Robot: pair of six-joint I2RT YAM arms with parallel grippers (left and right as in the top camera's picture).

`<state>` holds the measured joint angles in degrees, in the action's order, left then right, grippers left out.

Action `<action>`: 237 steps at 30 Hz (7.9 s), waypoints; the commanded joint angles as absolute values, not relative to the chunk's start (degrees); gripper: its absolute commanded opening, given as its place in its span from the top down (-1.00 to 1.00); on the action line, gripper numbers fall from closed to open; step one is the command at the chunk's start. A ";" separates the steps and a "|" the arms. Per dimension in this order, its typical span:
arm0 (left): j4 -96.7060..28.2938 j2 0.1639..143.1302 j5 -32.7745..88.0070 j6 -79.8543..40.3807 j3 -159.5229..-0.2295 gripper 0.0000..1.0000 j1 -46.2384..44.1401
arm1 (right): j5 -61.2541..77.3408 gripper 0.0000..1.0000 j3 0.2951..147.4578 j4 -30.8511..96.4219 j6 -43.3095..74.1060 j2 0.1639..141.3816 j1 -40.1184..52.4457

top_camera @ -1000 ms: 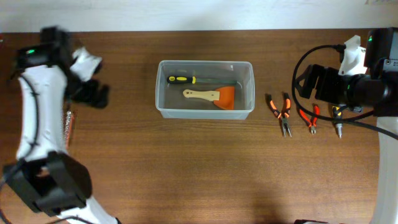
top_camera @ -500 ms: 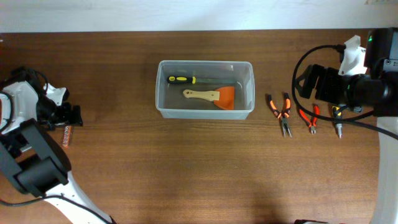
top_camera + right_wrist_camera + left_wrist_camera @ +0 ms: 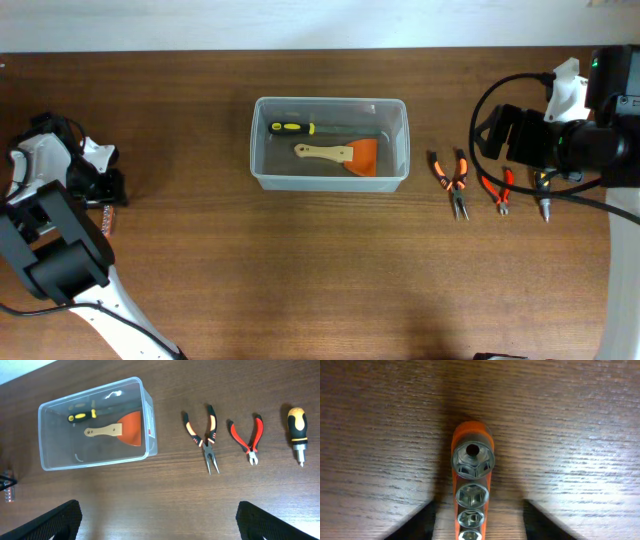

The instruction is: Pack container

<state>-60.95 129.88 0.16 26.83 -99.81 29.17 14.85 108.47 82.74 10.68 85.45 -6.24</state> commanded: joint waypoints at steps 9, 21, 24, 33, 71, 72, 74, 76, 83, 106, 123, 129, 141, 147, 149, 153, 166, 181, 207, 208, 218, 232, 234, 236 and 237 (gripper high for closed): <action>-63.77 131.13 0.23 28.05 -100.18 0.96 28.18 | 14.33 -0.97 108.42 82.74 10.55 85.23 -6.50; -87.83 128.68 0.89 26.48 -130.32 0.96 13.08 | 14.35 -0.98 108.42 82.30 10.57 85.23 -6.50; -92.05 127.35 0.86 26.98 -142.58 0.96 5.65 | 14.35 -0.98 108.42 82.32 10.57 85.23 -6.50; -88.53 126.48 0.89 46.81 -155.46 0.96 -17.91 | 14.35 -0.98 108.42 82.61 10.57 85.23 -6.50; -68.97 132.77 -0.03 55.70 -124.97 0.22 -26.15 | 14.33 -0.98 108.42 86.00 10.52 85.23 -6.50; -69.01 131.72 -0.08 53.45 -126.23 0.22 -26.06 | 14.33 -0.98 108.42 86.11 10.50 85.23 -6.50; -69.04 129.34 -0.73 49.19 -128.95 0.22 -25.91 | 14.33 -0.98 108.42 86.13 9.76 85.23 -6.50; -69.19 126.28 -1.80 44.82 -132.49 0.18 -25.63 | 14.31 -0.98 108.42 85.86 8.58 85.25 -6.50; -69.41 115.68 -1.91 35.42 -141.64 0.07 -22.17 | 10.41 -0.98 108.16 84.62 6.61 86.70 -6.50; -75.72 114.83 4.49 32.51 -133.05 -0.25 -11.57 | 6.74 -0.99 102.48 81.78 6.20 103.66 -6.42; -78.96 114.85 4.71 16.27 -133.05 -0.98 12.88 | -0.91 -0.63 101.60 70.32 -3.86 118.48 -6.50; -78.96 114.85 4.71 16.27 -133.05 -0.98 14.59 | -0.40 -0.55 101.51 68.51 2.70 118.67 -6.46; -78.96 114.85 4.71 16.27 -133.05 -0.98 14.57 | 4.29 -0.20 101.36 69.12 9.98 125.23 -6.39; -78.96 114.85 4.71 16.27 -133.05 -0.98 14.59 | 4.75 -0.06 101.23 69.49 10.28 129.54 -6.42; -78.96 114.85 4.71 16.27 -133.05 -0.98 14.57 | 4.73 0.02 101.23 69.54 11.40 130.74 -6.42; -78.94 114.85 4.71 16.27 -133.05 -0.98 14.57 | 5.37 0.23 101.23 69.12 11.46 132.16 -6.39; -78.96 114.85 4.71 16.27 -133.05 -0.98 14.57 | 5.34 0.59 101.23 65.56 11.40 132.29 -6.42; -78.96 114.85 4.71 16.27 -133.05 -0.98 14.57 | 5.37 0.62 97.84 60.14 6.42 132.60 -6.42; -78.96 114.85 4.71 16.27 -133.05 -0.98 14.57 | 5.41 0.92 109.14 68.42 6.48 112.53 -6.31; -78.96 114.85 4.71 16.27 -133.05 -0.99 14.57 | 5.56 0.92 109.36 68.40 6.46 110.67 -6.02; -78.96 114.85 4.71 16.27 -133.05 -0.98 14.57 | 6.04 0.93 109.54 66.19 -11.11 100.22 5.13; -78.96 114.85 4.71 16.27 -133.05 -0.98 14.57 | 11.27 0.93 109.49 59.79 -50.30 109.49 20.84; -78.96 114.85 4.71 16.27 -133.05 -0.98 14.57 | 11.22 0.92 109.49 57.82 -50.35 112.22 21.87; -78.96 114.85 4.71 16.27 -133.05 -0.98 14.57 | 11.20 0.92 109.49 55.88 -50.04 114.59 22.41; -78.96 114.85 4.71 16.27 -133.05 -0.98 14.57 | 11.16 0.93 109.49 54.48 -48.88 115.96 22.50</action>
